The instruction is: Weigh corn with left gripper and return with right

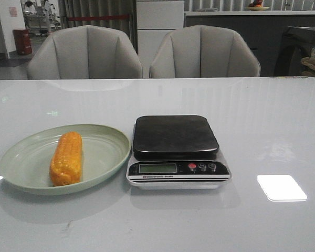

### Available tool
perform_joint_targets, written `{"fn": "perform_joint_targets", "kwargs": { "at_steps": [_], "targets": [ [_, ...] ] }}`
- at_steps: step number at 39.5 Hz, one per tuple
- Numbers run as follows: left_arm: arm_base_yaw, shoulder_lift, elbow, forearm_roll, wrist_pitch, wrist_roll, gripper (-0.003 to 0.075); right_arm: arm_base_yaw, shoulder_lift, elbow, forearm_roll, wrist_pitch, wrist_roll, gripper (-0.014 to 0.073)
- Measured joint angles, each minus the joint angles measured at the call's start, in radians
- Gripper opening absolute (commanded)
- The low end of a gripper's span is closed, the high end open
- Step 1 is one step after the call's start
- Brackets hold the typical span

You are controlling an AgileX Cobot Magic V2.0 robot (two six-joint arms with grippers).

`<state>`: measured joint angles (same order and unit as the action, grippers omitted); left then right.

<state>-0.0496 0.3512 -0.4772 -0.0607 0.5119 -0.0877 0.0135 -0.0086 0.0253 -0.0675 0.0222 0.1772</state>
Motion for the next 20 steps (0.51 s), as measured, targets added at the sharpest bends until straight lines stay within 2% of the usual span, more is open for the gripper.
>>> {"fn": "perform_joint_targets", "kwargs": {
  "at_steps": [15, 17, 20],
  "targets": [
    [-0.090, 0.029, 0.074, -0.008, -0.026, 0.000, 0.0119, 0.000, 0.000, 0.000, 0.000, 0.000, 0.000, 0.0156],
    [-0.092, 0.042, 0.074, -0.008, -0.030, 0.000, 0.0137, 0.000, 0.000, 0.000, 0.000, 0.000, 0.000, 0.0156],
    [-0.092, 0.065, 0.074, -0.008, -0.033, 0.000, 0.0209, 0.000, 0.000, 0.000, 0.000, 0.000, 0.000, 0.0156]
  ]
}}
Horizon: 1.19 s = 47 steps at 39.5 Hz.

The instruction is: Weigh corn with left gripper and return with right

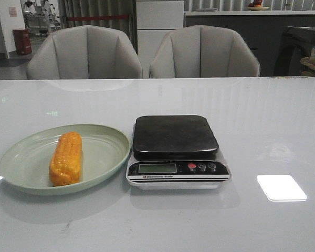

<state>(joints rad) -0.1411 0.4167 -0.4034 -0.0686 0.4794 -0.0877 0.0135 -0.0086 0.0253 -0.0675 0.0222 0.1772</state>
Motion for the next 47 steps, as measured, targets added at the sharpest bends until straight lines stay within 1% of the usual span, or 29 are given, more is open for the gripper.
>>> {"fn": "perform_joint_targets", "kwargs": {
  "at_steps": [4, 5, 7, 9, 11, 20, 28, 32, 40, 47],
  "targets": [
    [-0.015, 0.033, -0.022, 0.000, 0.000, -0.002, 0.0358, 0.000, 0.000, 0.000, 0.000, 0.000, 0.000, 0.0156],
    [-0.024, 0.042, -0.029, 0.000, -0.002, -0.002, 0.0417, 0.000, 0.000, 0.000, 0.000, 0.000, 0.000, 0.0156],
    [-0.042, 0.060, -0.049, 0.003, -0.002, -0.002, 0.0493, 0.000, 0.000, 0.000, 0.000, 0.000, 0.000, 0.0156],
    [-0.066, 0.083, -0.067, 0.013, -0.002, -0.002, 0.0551, 0.000, 0.000, 0.000, 0.000, 0.000, 0.000, 0.0156],
    [-0.084, 0.106, -0.086, 0.020, 0.002, -0.002, 0.0582, 0.000, 0.000, 0.000, 0.000, 0.000, 0.000, 0.0156],
    [-0.114, 0.246, -0.158, 0.028, 0.018, -0.002, 0.0587, 0.000, 0.000, 0.000, 0.000, 0.000, 0.000, 0.0156],
    [-0.114, 0.399, -0.221, -0.034, 0.008, -0.002, 0.0587, 0.000, 0.000, 0.000, 0.000, 0.000, 0.000, 0.0156],
    [-0.122, 0.482, -0.241, -0.067, -0.019, -0.002, 0.0587, 0.000, 0.000, 0.000, 0.000, 0.000, 0.000, 0.0156],
    [-0.198, 0.665, -0.253, -0.081, -0.129, -0.002, 0.0561, 0.000, 0.000, 0.000, 0.000, 0.000, 0.000, 0.0156],
    [-0.259, 0.870, -0.320, -0.087, -0.162, -0.002, 0.0556, 0.000, 0.000, 0.000, 0.000, 0.000, 0.000, 0.0156]
  ]
}}
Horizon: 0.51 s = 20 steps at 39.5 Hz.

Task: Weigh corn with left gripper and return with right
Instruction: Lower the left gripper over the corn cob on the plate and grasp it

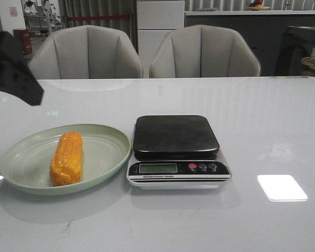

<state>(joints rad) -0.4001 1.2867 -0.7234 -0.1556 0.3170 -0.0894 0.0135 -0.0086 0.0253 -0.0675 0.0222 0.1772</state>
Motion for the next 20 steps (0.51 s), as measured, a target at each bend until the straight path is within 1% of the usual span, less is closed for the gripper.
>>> {"fn": "perform_joint_targets", "kwargs": {
  "at_steps": [9, 20],
  "targets": [
    [-0.020, 0.227, -0.100, -0.034, -0.002, -0.002, 0.0556, 0.000, 0.000, 0.000, 0.000, 0.000, 0.000, 0.0156],
    [-0.020, 0.388, -0.183, -0.065, 0.005, -0.002, 0.0555, 0.000, 0.000, 0.000, 0.000, 0.000, 0.000, 0.0156]
  ]
}}
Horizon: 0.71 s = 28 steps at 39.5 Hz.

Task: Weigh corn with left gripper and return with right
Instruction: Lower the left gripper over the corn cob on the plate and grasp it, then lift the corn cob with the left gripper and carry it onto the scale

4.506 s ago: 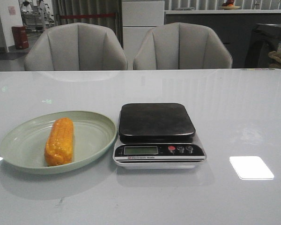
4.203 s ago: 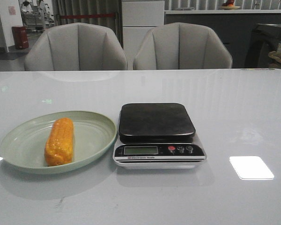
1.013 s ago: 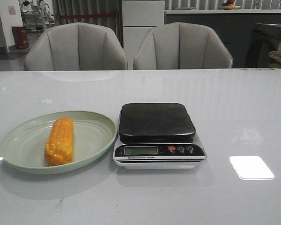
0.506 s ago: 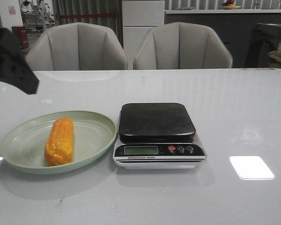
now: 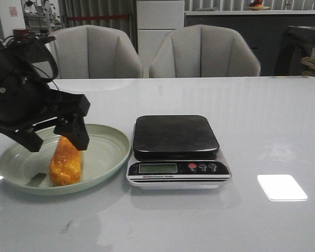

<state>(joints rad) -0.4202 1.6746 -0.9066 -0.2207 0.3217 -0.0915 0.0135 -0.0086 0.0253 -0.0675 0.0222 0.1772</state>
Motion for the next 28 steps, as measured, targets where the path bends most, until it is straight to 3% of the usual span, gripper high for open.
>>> {"fn": "perform_joint_targets", "kwargs": {
  "at_steps": [5, 8, 18, 28],
  "targets": [
    [0.000, 0.047, -0.035, -0.007, 0.032, 0.000, 0.0549, 0.000, 0.000, 0.000, 0.000, 0.000, 0.000, 0.0156],
    [0.000, 0.080, -0.059, -0.009, 0.060, 0.000, 0.0494, 0.000, 0.000, 0.000, 0.000, 0.000, 0.000, 0.0156],
    [0.000, 0.116, -0.132, -0.011, 0.147, -0.002, 0.0115, 0.000, 0.000, 0.000, 0.000, 0.000, 0.000, 0.0156],
    [-0.026, 0.116, -0.253, -0.011, 0.208, -0.002, 0.0114, 0.000, 0.000, 0.000, 0.000, 0.000, 0.000, 0.0156]
  ]
}}
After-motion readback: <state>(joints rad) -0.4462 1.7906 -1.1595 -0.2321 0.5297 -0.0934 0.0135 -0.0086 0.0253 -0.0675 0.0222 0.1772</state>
